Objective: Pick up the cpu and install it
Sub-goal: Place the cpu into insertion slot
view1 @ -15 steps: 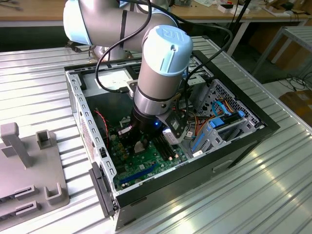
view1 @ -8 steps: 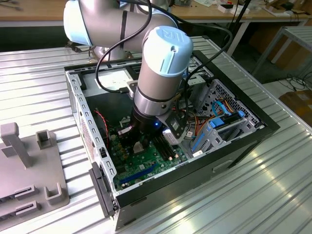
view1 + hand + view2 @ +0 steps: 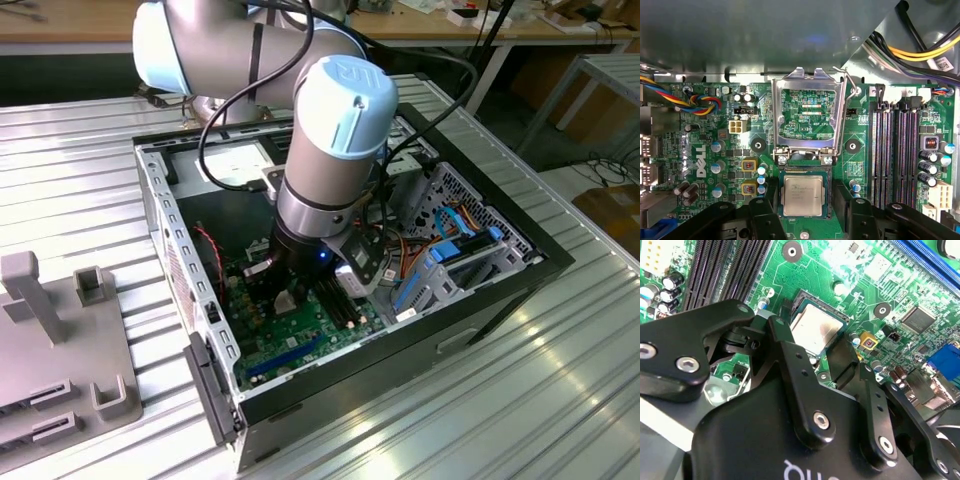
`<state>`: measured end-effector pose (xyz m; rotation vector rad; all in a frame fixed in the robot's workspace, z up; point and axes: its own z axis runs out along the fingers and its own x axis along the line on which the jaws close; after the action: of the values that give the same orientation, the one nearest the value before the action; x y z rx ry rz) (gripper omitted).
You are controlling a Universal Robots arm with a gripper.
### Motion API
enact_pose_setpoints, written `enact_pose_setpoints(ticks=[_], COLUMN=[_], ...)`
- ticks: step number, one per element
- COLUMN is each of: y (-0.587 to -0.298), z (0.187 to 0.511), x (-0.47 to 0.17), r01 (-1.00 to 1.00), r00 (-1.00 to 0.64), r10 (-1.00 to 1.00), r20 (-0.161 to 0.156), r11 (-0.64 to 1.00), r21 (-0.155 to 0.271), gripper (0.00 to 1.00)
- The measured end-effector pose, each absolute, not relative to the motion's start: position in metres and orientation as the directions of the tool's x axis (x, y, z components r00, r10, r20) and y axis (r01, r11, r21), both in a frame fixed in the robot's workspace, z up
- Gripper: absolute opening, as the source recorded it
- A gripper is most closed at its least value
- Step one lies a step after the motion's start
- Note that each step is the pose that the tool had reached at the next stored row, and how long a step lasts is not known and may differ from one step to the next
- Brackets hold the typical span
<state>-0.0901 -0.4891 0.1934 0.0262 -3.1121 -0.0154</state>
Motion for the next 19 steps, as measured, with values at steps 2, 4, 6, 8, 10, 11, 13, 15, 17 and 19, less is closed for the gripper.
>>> enact_pose_setpoints(ticks=[2, 4, 6, 8, 10, 11, 13, 15, 17, 19], y=[-0.4891, -0.4891, -0.4890, -0.4890, -0.4890, -0.4891, -0.4891, -0.4891, -0.4891, -0.4891], z=[0.1934, 0.1935, 0.1942, 0.1958, 0.1964, 0.1975, 0.1993, 0.1994, 0.1992, 0.1980], x=[-0.0900, -0.0899, -0.0899, -0.0898, -0.0898, -0.0897, -0.0899, -0.0899, -0.0899, -0.0898], r01=[-0.017, -0.017, -0.017, -0.017, -0.017, -0.017, -0.017, -0.017, -0.017, -0.017], r00=[-0.999, -0.999, -0.999, -0.999, -0.999, -0.999, -0.999, -0.999, -0.999, -0.999], r10=[-0.017, -0.017, -0.017, -0.017, -0.017, -0.017, -0.017, -0.017, -0.017, -0.017], r20=[0.029, 0.029, 0.029, 0.029, 0.029, 0.029, 0.029, 0.029, 0.029, 0.029], r11=[1.000, 1.000, 1.000, 1.000, 1.000, 1.000, 1.000, 1.000, 1.000, 1.000], r21=[0.010, 0.010, 0.010, 0.011, 0.010, 0.010, 0.010, 0.010, 0.010, 0.010], gripper=[0.54, 0.54, 0.54, 0.54, 0.54, 0.54, 0.54, 0.54, 0.54, 0.54])
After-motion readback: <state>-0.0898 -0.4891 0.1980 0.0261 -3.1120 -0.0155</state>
